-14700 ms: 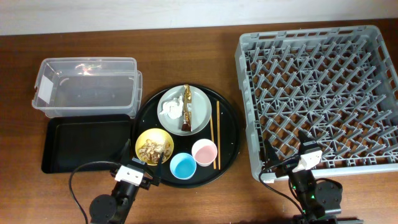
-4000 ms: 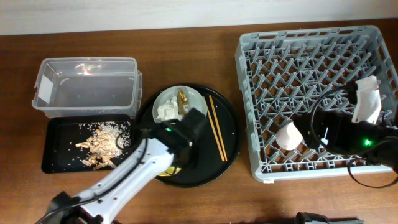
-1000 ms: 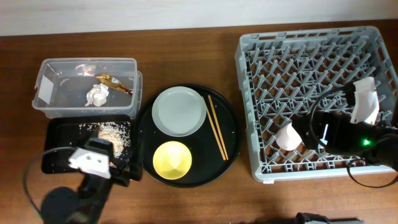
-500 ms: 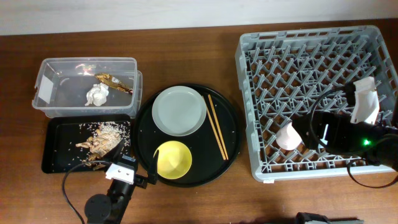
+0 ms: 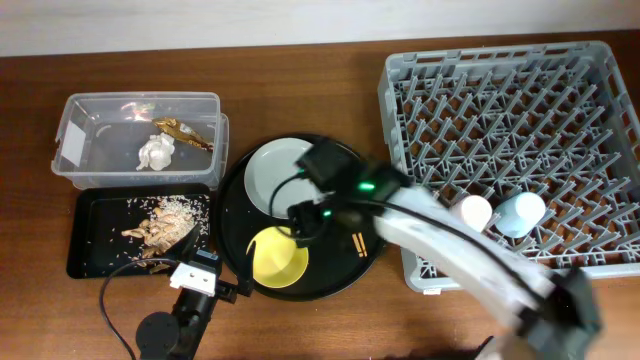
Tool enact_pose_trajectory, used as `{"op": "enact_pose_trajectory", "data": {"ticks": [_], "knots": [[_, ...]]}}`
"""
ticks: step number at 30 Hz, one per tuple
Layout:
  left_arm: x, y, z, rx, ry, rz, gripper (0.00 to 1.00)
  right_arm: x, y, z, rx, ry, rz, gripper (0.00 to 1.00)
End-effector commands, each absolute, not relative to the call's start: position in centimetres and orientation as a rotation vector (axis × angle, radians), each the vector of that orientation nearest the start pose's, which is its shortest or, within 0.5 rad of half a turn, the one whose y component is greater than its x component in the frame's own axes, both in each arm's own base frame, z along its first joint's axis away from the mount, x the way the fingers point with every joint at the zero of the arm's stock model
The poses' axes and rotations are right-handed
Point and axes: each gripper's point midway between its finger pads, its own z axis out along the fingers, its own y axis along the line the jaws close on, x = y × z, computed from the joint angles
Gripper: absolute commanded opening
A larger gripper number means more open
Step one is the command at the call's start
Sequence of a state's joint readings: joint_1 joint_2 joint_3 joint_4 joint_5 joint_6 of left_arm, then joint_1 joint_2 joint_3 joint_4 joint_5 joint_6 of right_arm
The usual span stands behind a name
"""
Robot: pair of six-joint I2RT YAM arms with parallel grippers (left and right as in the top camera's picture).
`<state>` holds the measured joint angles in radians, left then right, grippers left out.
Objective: Sort waste into correct bins and load items into the dishwasher rack
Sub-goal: 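Grasp the yellow bowl with the right gripper and move it to the rack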
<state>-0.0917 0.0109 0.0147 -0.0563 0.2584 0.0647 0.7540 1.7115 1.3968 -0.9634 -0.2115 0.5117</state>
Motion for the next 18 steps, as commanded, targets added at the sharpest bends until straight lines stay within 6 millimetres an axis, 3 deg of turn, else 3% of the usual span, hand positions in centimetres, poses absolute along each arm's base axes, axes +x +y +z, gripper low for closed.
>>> {"op": "enact_pose_trajectory", "data": {"ticks": [1,3,4,5,6,7,8,9,12,13,14,15,17,18], "knots": [[23.5,-6.8,16.3,0.343,1.592,-0.231,0.99,23.2,30.6,6.6,-0.462,3.106,0.476,0.66],[23.5,-6.8,16.3,0.343,1.592,-0.231,0.99,23.1,30.6,3.1,-0.392,3.184,0.384,0.47],[23.5,-6.8,16.3,0.343,1.592,-0.230,0.99,23.0,30.5,2.3,-0.392,3.200,0.367,0.32],[23.5,-6.8,16.3,0.343,1.592,-0.231,0.99,22.9,30.4,2.1,-0.393,3.205,0.360,0.11],[23.5,-6.8,16.3,0.343,1.592,-0.231,0.99,23.0,30.1,2.5,-0.387,3.200,0.346,0.04],[23.5,-6.8,16.3,0.343,1.592,-0.231,0.99,23.5,29.3,3.4,-0.367,3.182,0.317,0.04],[23.5,-6.8,16.3,0.343,1.592,-0.230,0.99,24.7,27.7,5.6,-0.334,3.111,0.235,0.04],[23.5,-6.8,16.3,0.343,1.592,-0.231,0.99,26.3,26.0,9.0,-0.293,3.005,0.171,0.04],[23.5,-6.8,16.3,0.343,1.592,-0.231,0.99,30.8,16.3,22.5,-0.082,2.468,-0.201,0.04],[23.5,-6.8,16.3,0.343,1.592,-0.231,0.99,31.7,9.8,29.0,0.123,2.183,-0.439,0.04],[23.5,-6.8,16.3,0.343,1.592,-0.230,0.99,31.8,6.1,31.8,0.245,2.048,-0.583,0.04],[23.5,-6.8,16.3,0.343,1.592,-0.231,0.99,32.1,2.2,33.2,0.372,1.964,-0.715,0.04],[23.5,-6.8,16.3,0.343,1.592,-0.231,0.99,33.9,-3.8,31.8,0.582,1.941,-0.862,0.04],[23.5,-6.8,16.3,0.343,1.592,-0.231,0.99,34.8,-5.6,30.7,0.637,1.947,-0.920,0.04]]}}
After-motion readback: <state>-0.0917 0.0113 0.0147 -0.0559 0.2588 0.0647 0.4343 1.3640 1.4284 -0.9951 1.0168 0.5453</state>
